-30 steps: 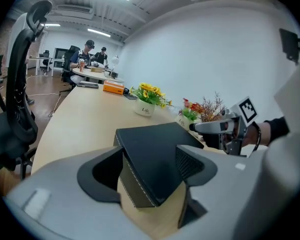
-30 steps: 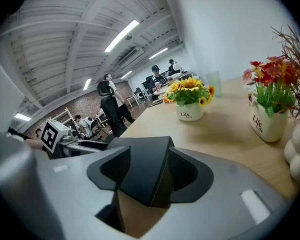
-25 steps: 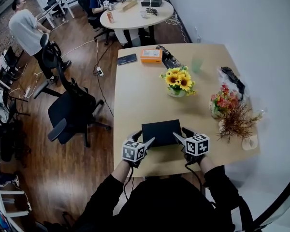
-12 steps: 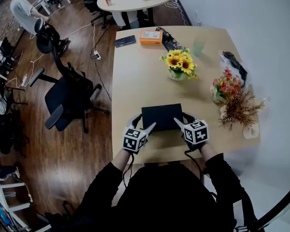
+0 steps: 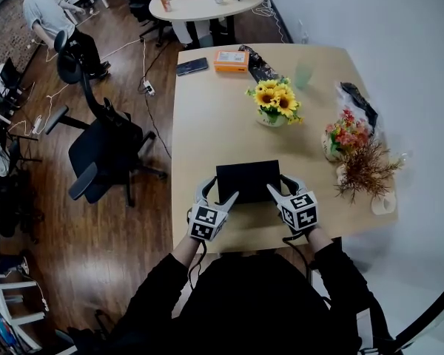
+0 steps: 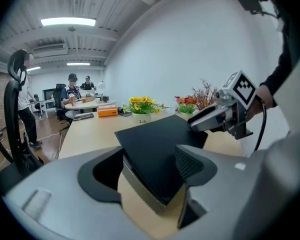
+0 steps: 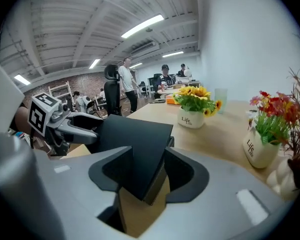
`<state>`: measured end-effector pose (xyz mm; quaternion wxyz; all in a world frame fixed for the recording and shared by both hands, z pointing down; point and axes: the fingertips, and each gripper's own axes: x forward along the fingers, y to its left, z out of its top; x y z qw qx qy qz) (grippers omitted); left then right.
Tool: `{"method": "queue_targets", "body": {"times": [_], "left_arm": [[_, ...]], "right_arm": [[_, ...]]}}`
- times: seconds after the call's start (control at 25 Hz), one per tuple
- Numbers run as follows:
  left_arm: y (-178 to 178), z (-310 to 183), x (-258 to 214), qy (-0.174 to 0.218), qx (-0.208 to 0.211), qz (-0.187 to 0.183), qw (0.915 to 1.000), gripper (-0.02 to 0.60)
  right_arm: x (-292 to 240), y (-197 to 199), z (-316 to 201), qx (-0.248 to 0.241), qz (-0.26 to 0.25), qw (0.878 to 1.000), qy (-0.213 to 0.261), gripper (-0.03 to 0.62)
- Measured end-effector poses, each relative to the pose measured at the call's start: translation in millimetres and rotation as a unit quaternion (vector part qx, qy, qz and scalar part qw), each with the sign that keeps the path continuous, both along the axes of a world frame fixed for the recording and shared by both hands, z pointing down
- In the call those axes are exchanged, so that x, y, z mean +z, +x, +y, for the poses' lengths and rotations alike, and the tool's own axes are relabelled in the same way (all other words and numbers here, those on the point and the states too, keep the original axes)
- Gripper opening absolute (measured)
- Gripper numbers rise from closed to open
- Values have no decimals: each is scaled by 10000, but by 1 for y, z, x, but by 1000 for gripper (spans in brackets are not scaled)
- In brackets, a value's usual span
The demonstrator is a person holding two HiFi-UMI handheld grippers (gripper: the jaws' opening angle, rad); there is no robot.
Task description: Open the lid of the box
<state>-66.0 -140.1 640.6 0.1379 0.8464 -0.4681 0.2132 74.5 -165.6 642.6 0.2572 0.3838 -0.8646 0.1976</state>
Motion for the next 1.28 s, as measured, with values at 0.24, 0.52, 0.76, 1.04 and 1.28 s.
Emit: {"method": "queue_targets", "body": {"times": [0.24, 0.52, 0.76, 1.04, 1.28], "left_arm": [[-2, 16, -32, 339, 168, 90, 9992, 272], [4, 58, -59, 380, 319, 417, 9979, 272], [11, 99, -62, 327, 720, 133, 9968, 272], [14, 139, -47, 20, 1183, -71, 9930, 241], [-15, 153, -31, -344, 902, -123, 9953, 241]], "right_arm": [[-31, 6, 15, -130, -247, 9992, 273, 172], [-50, 11, 50, -452, -275, 9974, 487, 172], [-51, 18, 89, -889, -54, 9944, 574, 172], [-39, 36, 138, -1321, 105, 9911, 148, 98], [-37, 107, 129, -452, 270, 9985, -148, 101]]}}
